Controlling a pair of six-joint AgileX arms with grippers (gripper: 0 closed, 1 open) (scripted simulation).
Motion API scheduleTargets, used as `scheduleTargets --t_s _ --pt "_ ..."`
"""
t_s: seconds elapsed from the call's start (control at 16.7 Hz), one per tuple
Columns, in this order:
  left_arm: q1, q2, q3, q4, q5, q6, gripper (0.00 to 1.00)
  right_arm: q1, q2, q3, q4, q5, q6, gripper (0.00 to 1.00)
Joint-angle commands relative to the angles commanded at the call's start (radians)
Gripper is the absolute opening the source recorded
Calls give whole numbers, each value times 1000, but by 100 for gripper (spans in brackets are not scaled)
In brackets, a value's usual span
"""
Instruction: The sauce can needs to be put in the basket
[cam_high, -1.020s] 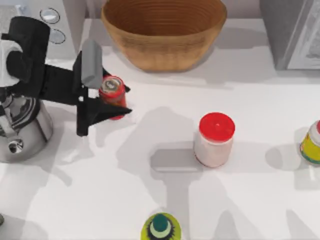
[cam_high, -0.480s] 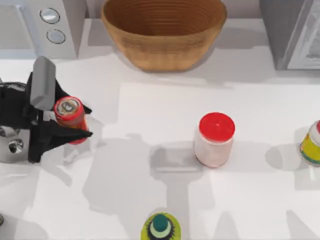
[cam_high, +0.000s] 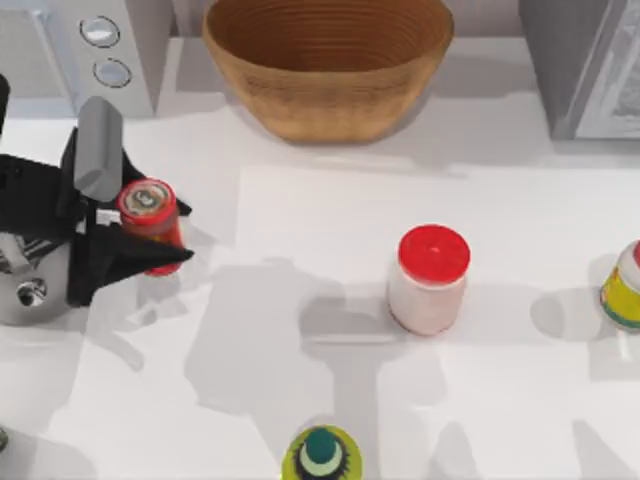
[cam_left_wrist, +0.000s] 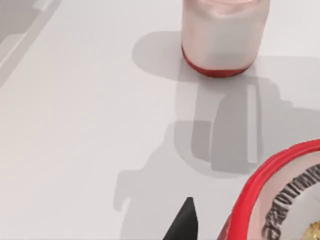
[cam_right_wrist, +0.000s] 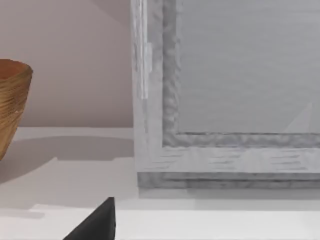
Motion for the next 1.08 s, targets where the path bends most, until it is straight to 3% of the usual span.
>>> scheduleTargets --t_s 0.18,0.42,0.6,0.84,1.08 --pt "-73 67 153 -18 -85 -155 0 0 0 0 0 0 0 100" --pt "-212 187 455 -39 -324 -473 0 0 0 0 0 0 0 100" --pt "-323 283 720 -42 -581 -761 0 0 0 0 0 0 0 100" --pt "-451 409 1052 -26 -982 -1149 0 0 0 0 0 0 0 100" --pt "-543 513 1269 1 -1331 -1436 0 0 0 0 0 0 0 100"
